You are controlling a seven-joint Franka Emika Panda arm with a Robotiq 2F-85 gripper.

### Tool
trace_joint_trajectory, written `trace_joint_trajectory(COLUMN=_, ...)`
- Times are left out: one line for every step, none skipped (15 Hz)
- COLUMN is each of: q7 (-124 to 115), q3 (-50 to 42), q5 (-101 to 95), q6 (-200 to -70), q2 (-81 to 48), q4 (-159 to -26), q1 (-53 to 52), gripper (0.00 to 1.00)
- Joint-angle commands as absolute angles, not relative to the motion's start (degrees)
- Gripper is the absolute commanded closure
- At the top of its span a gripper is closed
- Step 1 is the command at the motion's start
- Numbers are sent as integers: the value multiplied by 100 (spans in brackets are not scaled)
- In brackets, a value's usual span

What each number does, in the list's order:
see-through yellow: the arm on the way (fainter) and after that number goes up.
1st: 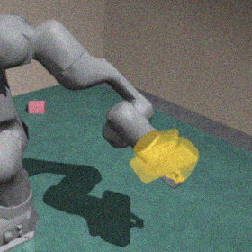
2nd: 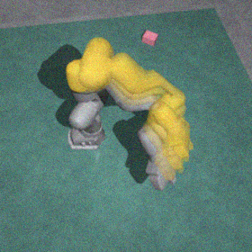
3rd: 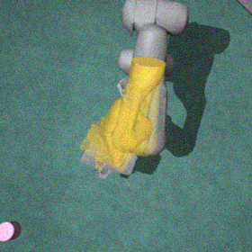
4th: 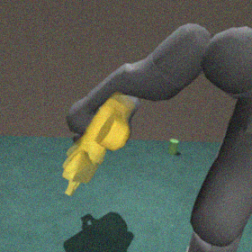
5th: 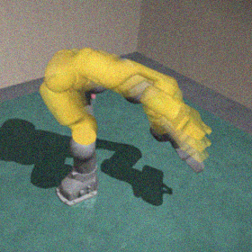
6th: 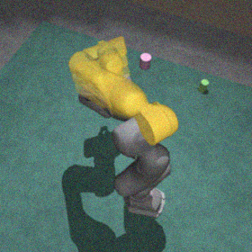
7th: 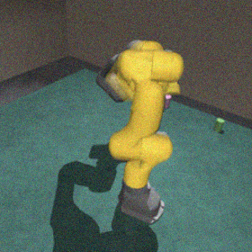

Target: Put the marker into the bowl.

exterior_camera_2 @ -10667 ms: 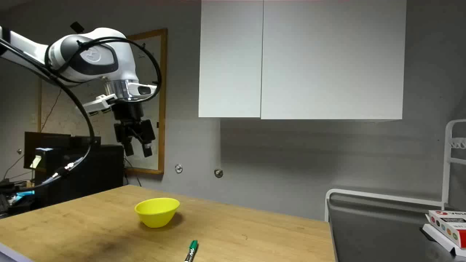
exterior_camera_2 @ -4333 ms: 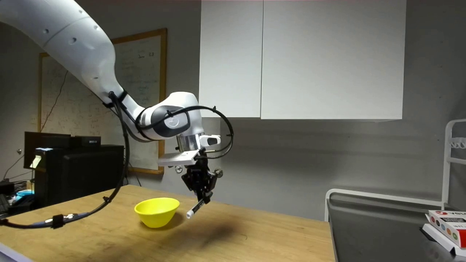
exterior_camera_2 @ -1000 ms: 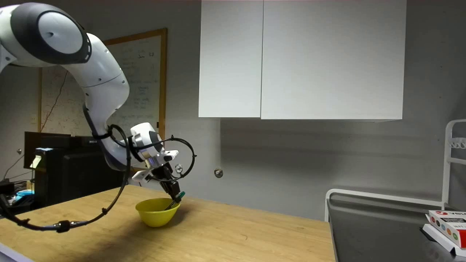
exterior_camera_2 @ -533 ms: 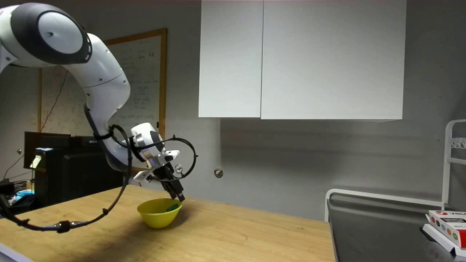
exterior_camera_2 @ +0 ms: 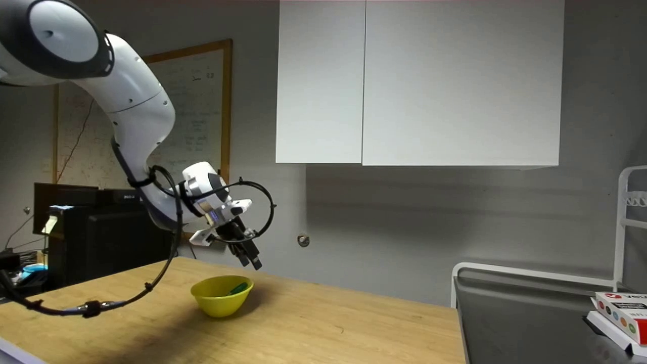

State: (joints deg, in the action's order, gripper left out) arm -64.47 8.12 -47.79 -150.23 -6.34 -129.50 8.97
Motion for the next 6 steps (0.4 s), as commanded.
trace_joint_trajectory(q7=-6105, q3=350, q5=-4497, q6=-14886, q2=96, q4=-13324, q1=455, gripper=0)
trace_joint_trajectory(q7=-5959, q3=297, q5=-4385, q6=-14866, q2=258, q4=-13396, q1=407, gripper=0)
trace_joint_trajectory(q7=-5689, q3=267, q5=-4160, q6=-14874, q2=458, q4=-13515, q1=371, gripper=0)
trace_joint_trajectory(q7=-5397, q3=244, q5=-3898, q6=-14875, q2=624, q4=-13616, q1=341, gripper=0)
trace_joint_trajectory(q7=-4813, q3=221, q5=-3365, q6=-14923, q2=836, q4=-13779, q1=295, gripper=0)
trace_joint_trajectory(q7=-4323, q3=210, q5=-2810, q6=-14882, q2=998, q4=-13923, q1=210, gripper=0)
